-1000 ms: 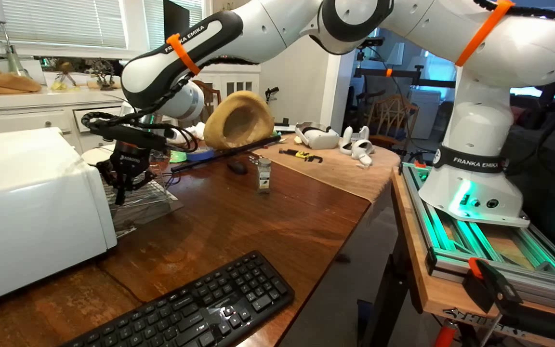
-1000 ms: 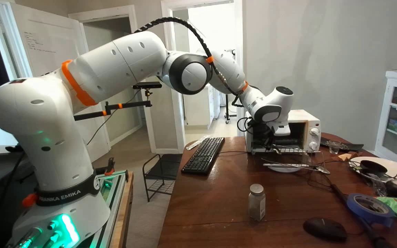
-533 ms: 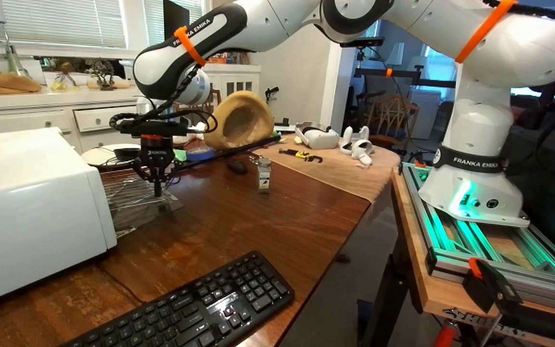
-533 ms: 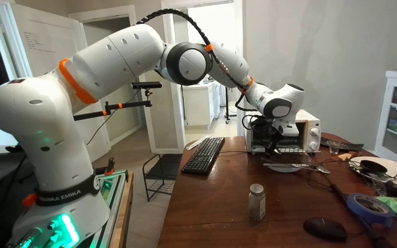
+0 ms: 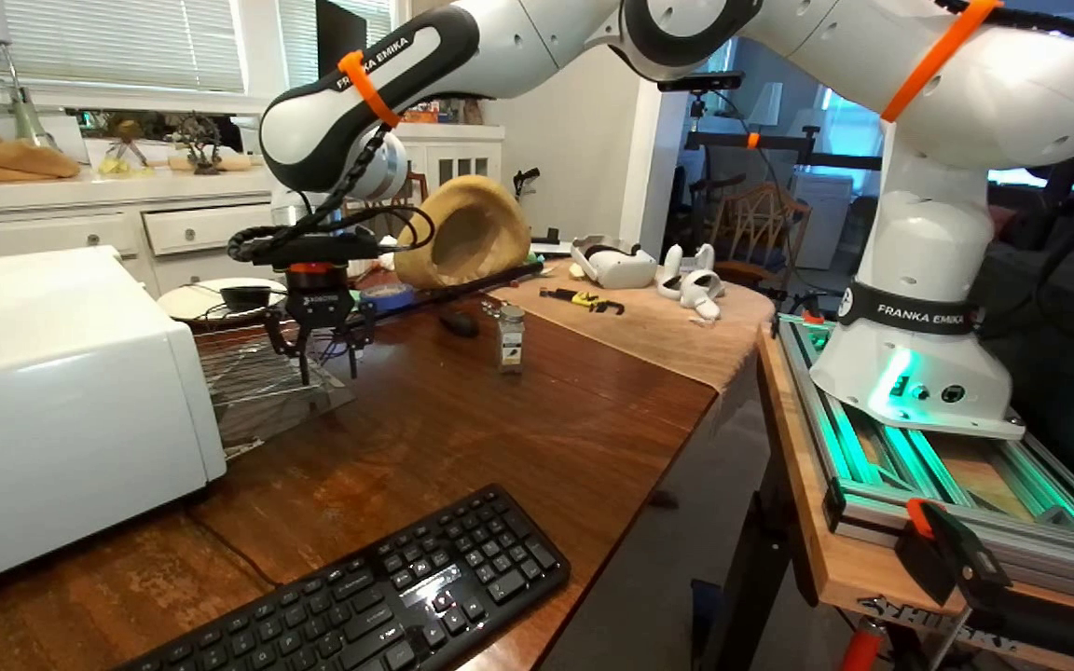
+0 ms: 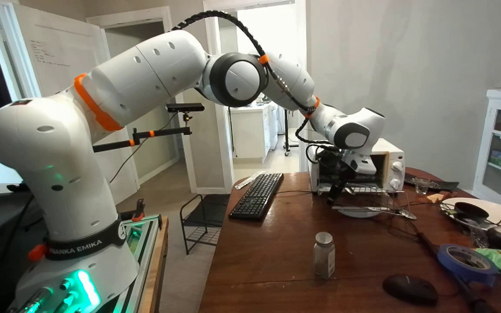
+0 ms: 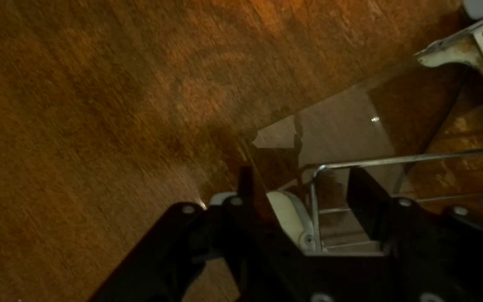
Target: Take the masking tape and the roasting rack out of the oven
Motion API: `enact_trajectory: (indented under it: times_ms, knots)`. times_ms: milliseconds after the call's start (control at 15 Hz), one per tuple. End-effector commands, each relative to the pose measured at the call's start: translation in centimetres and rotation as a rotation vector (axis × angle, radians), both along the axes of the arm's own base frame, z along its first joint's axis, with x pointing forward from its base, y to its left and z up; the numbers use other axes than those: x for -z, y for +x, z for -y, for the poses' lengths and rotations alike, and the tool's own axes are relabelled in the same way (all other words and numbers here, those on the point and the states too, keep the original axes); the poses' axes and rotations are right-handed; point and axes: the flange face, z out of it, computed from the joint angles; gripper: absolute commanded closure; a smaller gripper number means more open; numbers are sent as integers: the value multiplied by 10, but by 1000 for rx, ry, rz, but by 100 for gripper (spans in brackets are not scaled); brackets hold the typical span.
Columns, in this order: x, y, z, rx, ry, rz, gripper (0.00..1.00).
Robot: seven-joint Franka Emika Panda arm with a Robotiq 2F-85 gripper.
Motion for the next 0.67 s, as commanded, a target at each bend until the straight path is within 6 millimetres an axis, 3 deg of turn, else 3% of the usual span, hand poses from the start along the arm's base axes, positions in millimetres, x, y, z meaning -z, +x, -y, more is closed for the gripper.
enact_trajectory:
  times_ms: [0,67,133,267,600]
  knots:
    - [-2,-4,-2,-38,-6,-29,7]
    - [-1,-5,-2,-40,-6,-33,9]
    - [1,-5,-3,-41,-7,-38,41]
    - [3,-7,-3,-41,-12,-50,37]
    - [8,-10,1,-2,-31,-92,77]
